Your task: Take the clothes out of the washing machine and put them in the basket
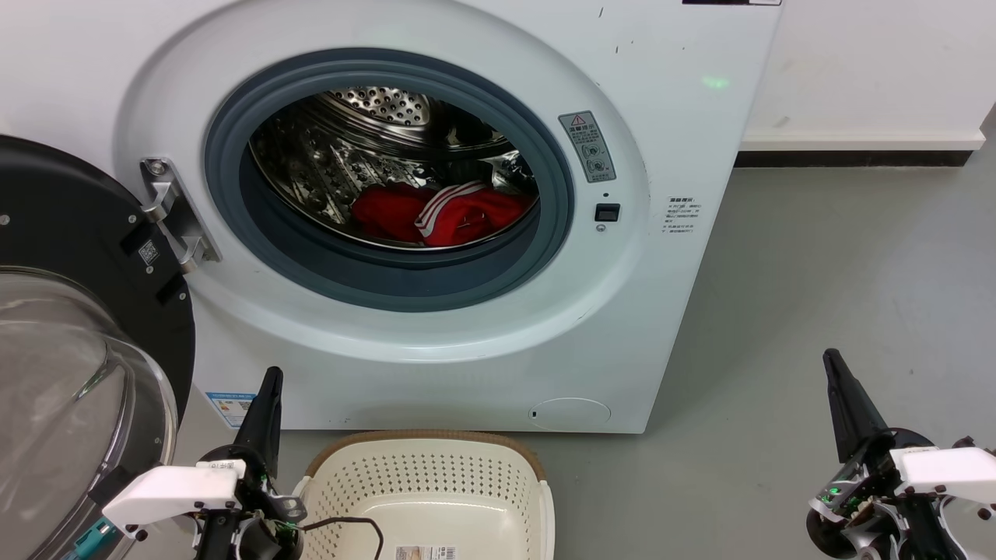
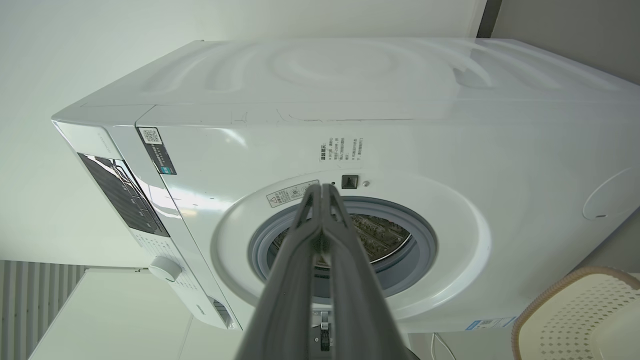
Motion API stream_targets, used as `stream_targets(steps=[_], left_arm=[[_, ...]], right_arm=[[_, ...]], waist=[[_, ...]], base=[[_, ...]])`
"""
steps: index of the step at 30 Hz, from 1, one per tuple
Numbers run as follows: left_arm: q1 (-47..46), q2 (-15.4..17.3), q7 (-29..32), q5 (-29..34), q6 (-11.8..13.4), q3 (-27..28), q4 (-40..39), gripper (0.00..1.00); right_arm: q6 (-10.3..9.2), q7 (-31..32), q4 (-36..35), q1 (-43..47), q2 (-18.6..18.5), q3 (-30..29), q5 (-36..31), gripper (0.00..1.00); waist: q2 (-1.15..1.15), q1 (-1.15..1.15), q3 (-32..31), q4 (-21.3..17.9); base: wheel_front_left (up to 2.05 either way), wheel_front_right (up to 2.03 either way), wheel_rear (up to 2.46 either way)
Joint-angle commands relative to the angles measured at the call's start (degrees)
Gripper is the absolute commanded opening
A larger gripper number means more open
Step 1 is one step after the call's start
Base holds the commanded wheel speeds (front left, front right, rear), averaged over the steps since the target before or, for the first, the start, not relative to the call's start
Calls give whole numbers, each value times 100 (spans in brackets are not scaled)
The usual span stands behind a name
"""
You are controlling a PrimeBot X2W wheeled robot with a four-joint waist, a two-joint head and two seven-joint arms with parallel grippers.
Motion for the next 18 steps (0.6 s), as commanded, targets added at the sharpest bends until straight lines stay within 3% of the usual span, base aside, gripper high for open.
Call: stream_targets(steps=[1, 18], left_arm=[[-37, -8, 10, -13, -14, 14, -4, 0], [-37, -8, 10, -14, -14, 14, -4, 0]], right_arm=[[0, -1, 8, -75, 20, 4, -25, 0], [0, -1, 8, -75, 20, 4, -25, 0]], waist=[[0, 0, 0, 0], [0, 0, 0, 0]], base=[[0, 0, 0], [0, 0, 0]])
